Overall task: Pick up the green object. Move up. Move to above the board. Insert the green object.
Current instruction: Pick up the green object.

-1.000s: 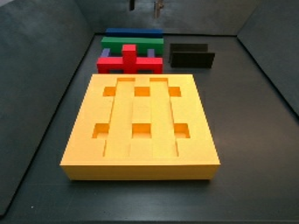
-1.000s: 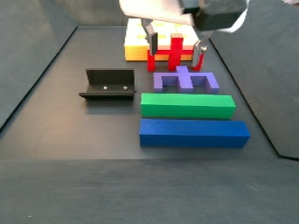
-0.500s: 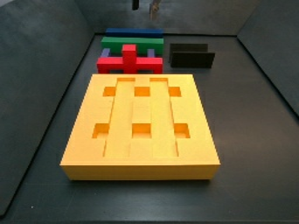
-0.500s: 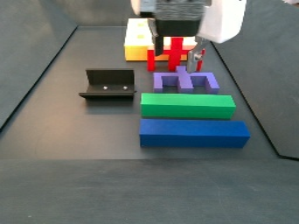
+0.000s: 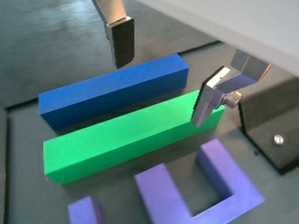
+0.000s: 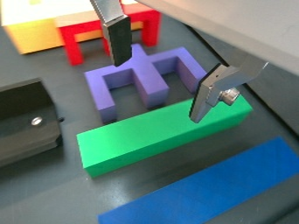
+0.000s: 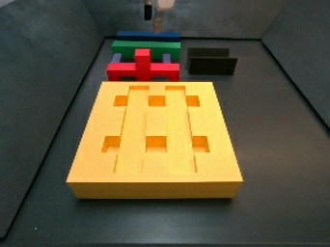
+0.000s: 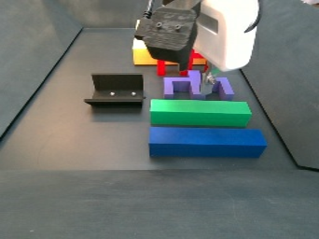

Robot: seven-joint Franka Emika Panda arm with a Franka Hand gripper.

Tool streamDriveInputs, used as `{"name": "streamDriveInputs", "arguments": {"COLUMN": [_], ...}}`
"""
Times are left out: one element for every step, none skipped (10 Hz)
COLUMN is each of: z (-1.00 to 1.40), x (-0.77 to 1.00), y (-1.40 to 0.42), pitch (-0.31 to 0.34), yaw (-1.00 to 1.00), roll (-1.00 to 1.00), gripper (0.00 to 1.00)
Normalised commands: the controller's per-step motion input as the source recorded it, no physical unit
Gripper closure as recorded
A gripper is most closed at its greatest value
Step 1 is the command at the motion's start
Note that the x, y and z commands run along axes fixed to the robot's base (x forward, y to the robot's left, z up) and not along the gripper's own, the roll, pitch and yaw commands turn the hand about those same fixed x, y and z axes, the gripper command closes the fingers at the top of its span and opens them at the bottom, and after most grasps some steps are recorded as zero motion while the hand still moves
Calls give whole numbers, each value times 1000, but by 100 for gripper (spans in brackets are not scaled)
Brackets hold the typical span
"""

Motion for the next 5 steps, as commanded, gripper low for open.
{"name": "streamDriveInputs", "arguments": {"z": [-283,-309,-263,-266,-249], "x": [69,100,83,0,0], "y": [177,186,200,151,131], "pitch": [-30,-69,-94,-130,-174], "yaw": [-726,-594,-477,-471,-494], "roll": [-137,-287,-390,-394,-403], "gripper": [0,0,0,0,0]}}
